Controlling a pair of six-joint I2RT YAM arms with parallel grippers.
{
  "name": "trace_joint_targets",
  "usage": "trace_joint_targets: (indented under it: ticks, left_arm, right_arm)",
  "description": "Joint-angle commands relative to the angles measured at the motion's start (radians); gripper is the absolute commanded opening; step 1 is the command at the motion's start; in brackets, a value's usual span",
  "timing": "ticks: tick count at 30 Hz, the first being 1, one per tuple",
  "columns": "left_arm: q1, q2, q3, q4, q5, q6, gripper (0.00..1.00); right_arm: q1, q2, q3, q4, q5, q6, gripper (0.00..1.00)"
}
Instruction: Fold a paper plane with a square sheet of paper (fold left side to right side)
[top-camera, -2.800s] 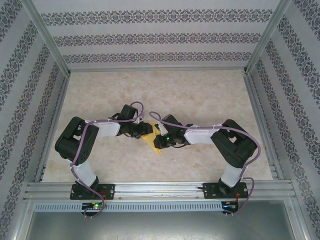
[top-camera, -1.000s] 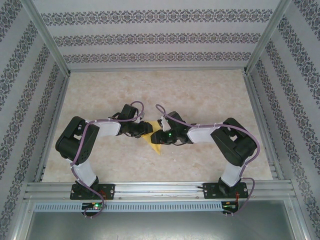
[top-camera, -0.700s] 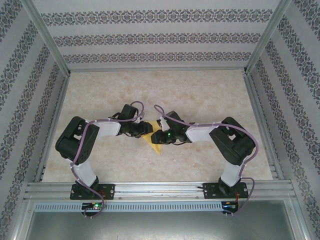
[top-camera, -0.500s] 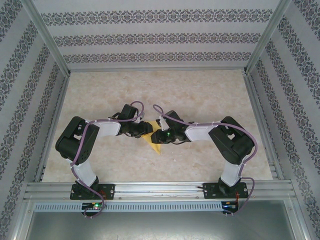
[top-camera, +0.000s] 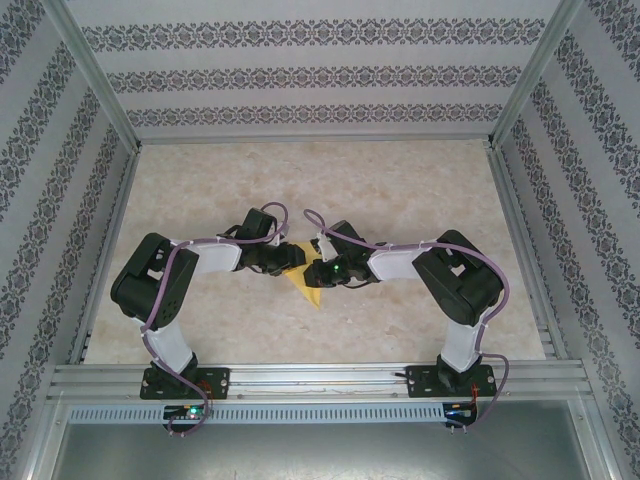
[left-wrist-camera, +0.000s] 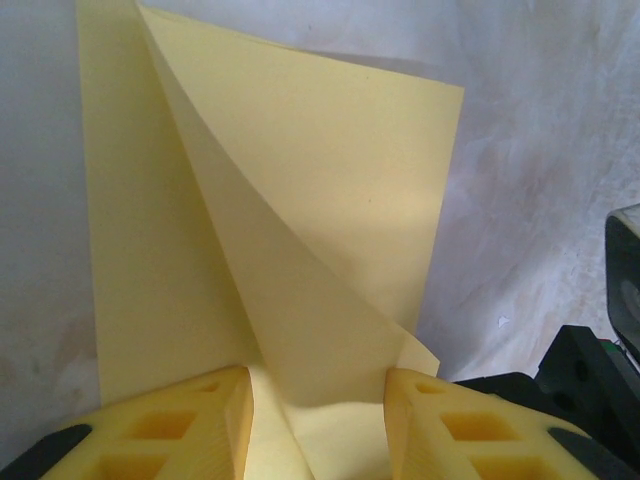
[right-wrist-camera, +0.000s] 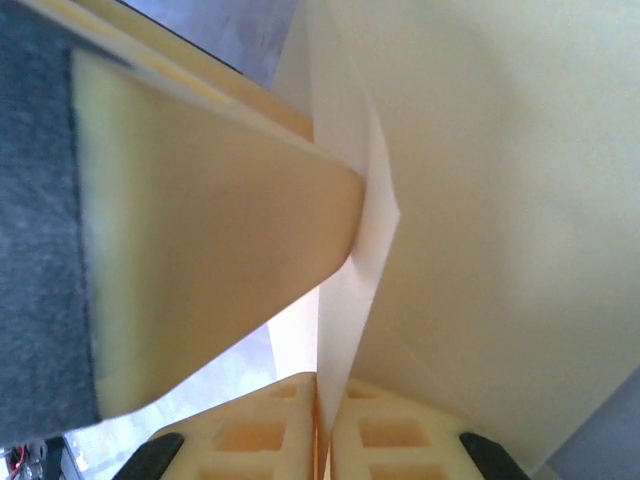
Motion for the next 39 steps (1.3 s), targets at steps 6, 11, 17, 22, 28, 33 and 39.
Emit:
trace_joint_targets:
  ticks: [6,11,17,22,28,33,39]
  left_arm:
    - [-0.009,0.017,-0.012,-0.074,-0.096,0.025,0.4]
    - [-0.008,0.034,-0.005,-0.077,-0.103,0.027,0.4]
    - [-0.008,0.05,-0.001,-0.088,-0.11,0.032,0.4]
    - [-0.008,0.055,-0.003,-0.087,-0.11,0.033,0.4]
    - [-0.009,0.056,-0.004,-0.089,-0.11,0.033,0.4]
    - [-0.009,0.056,-0.002,-0.091,-0.112,0.034,0.4]
    - [-0.009,0.055,-0.002,-0.09,-0.111,0.034,0.4]
  right_arm:
    - [-0.012,-0.003,-0.014,0.029,-0.052,-0.01,0.08]
    - [-0.017,-0.003,-0.027,0.047,-0.071,-0.001,0.07]
    - [-0.019,-0.01,-0.031,0.061,-0.094,0.007,0.12]
    - [-0.021,-0.015,-0.03,0.066,-0.103,0.011,0.16]
    - [-0.024,-0.032,-0.035,0.066,-0.099,0.013,0.22]
    - [-0.037,-0.085,-0.054,0.066,-0.098,0.018,0.32]
    - [-0.077,-0.153,-0.09,0.067,-0.112,0.027,0.39]
